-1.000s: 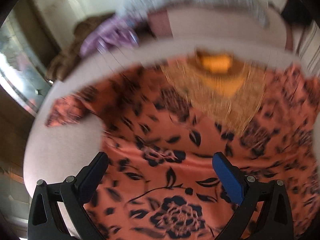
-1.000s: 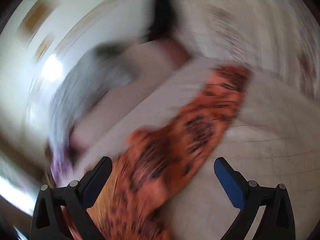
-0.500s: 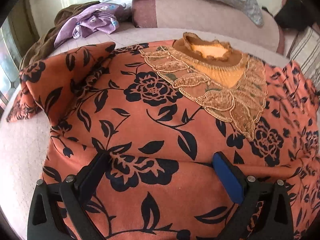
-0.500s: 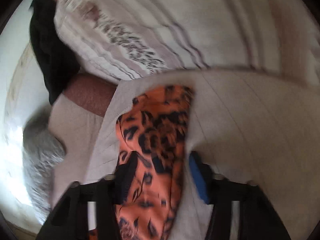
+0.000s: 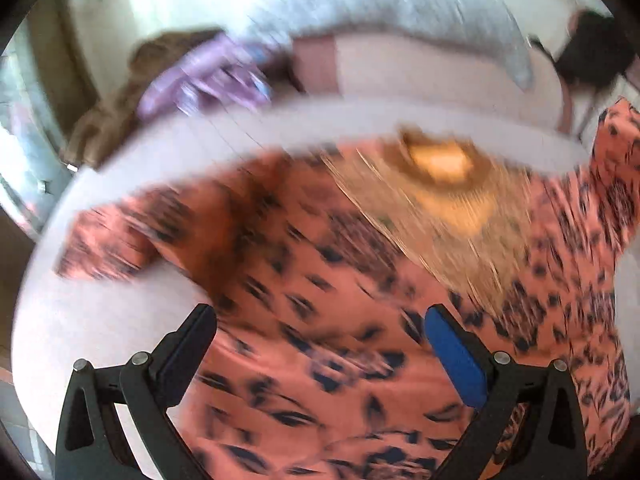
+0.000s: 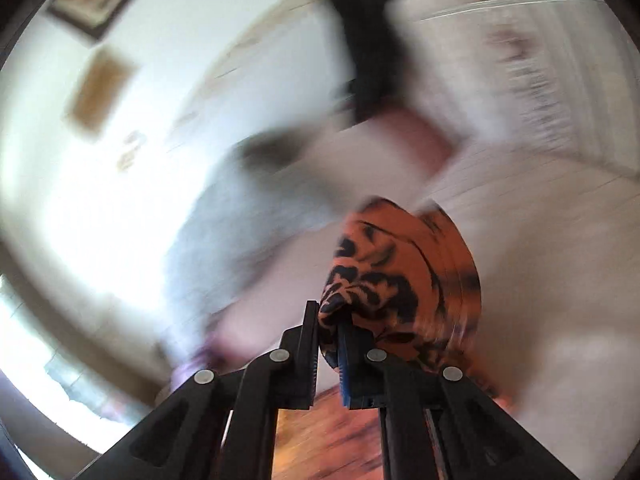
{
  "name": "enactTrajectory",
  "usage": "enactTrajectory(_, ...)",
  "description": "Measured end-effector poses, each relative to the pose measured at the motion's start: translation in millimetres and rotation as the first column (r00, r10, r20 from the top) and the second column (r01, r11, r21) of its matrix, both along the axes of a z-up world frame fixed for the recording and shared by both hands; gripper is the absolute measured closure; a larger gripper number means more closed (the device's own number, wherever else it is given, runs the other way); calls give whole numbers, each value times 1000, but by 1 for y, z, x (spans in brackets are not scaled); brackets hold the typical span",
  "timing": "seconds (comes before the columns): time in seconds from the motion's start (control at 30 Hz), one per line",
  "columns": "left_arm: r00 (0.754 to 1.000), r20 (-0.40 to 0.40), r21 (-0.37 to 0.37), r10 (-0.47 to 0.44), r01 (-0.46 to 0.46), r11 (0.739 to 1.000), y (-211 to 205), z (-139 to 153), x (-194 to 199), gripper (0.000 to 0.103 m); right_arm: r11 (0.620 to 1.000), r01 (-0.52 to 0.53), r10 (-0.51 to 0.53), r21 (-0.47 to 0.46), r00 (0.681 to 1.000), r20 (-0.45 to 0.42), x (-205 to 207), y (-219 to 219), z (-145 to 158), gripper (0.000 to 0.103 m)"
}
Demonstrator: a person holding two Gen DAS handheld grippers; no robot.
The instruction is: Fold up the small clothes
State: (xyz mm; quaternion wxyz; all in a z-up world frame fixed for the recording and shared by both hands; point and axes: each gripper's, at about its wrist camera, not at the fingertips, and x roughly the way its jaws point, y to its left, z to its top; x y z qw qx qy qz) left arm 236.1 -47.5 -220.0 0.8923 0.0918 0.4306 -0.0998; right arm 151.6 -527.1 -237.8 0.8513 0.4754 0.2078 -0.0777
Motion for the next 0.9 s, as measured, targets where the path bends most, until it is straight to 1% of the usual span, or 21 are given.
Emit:
enactTrajectory(0.03,998,49,8,39,-40,999,13,8,3,0,999,-53,53,5,998,24,8,29,9,95)
enactTrajectory(0.07,994,76,16,76,-77,997,25,12,8,0,995,-95,95,14,995,39,14,53,13,94)
enactTrajectory(0.1,990,91,17,107,-109,994,35,13,11,0,986,-161,159,34,986,57,27,92,16,94)
enactTrajectory(0.13,986,99,14,137,-139,990,45,14,15,0,979,-200,197,43,978,63,37,116,16,94)
enactTrajectory(0.17,980,101,5,174,-175,985,58,11,21,0,966,-252,250,49,967,59,54,154,14,94)
enactTrajectory(0.2,976,89,-3,199,-199,980,68,8,26,0,957,-283,281,60,959,49,65,176,9,90)
enactTrajectory(0.27,966,32,-36,257,-256,966,91,0,40,0,930,-347,346,117,938,31,93,222,-6,89)
enactTrajectory(0.3,959,12,-47,283,-283,958,99,-5,46,0,913,-383,385,140,923,18,109,244,-15,79)
enactTrajectory(0.33,950,-5,-57,311,-311,949,108,-7,50,0,899,-409,414,155,910,2,121,256,-23,51)
enactTrajectory(0.37,940,-18,-70,341,-341,937,117,-9,52,0,882,-436,446,176,895,-15,129,270,-29,34)
enactTrajectory(0.4,930,-24,-89,368,-369,925,123,-9,50,0,855,-463,477,234,879,-7,131,287,-37,22)
enactTrajectory(0.47,922,-23,-138,387,-386,912,128,-7,49,0,825,-491,504,278,863,30,126,295,-42,22)
enactTrajectory(0.5,925,-18,-154,380,-378,913,126,-6,47,0,831,-503,515,238,857,11,120,297,-38,22)
enactTrajectory(0.53,931,-8,-163,366,-362,918,123,-3,44,0,846,-495,507,196,862,-14,116,292,-37,23)
enactTrajectory(0.57,943,14,-162,333,-327,931,115,-1,42,0,872,-473,483,129,873,-64,108,282,-34,24)
enactTrajectory(0.6,952,33,-156,304,-295,943,107,1,39,0,882,-461,470,99,878,-93,94,275,-33,28)
enactTrajectory(0.63,961,52,-150,273,-262,953,98,3,37,0,895,-442,447,63,883,-141,82,259,-34,39)
enactTrajectory(0.73,982,110,-115,153,-140,983,61,2,32,0,919,-393,370,-24,885,-283,58,218,-49,65)
enactTrajectory(0.77,985,120,-101,121,-110,989,47,2,30,0,925,-374,335,-59,880,-336,52,199,-58,65)
enactTrajectory(0.83,988,142,-82,68,-57,995,25,-3,31,0,931,-351,289,-99,875,-390,37,180,-70,65)
enactTrajectory(0.9,987,160,-62,35,-26,998,4,-8,34,0,940,-330,263,-87,863,-431,30,155,-90,65)
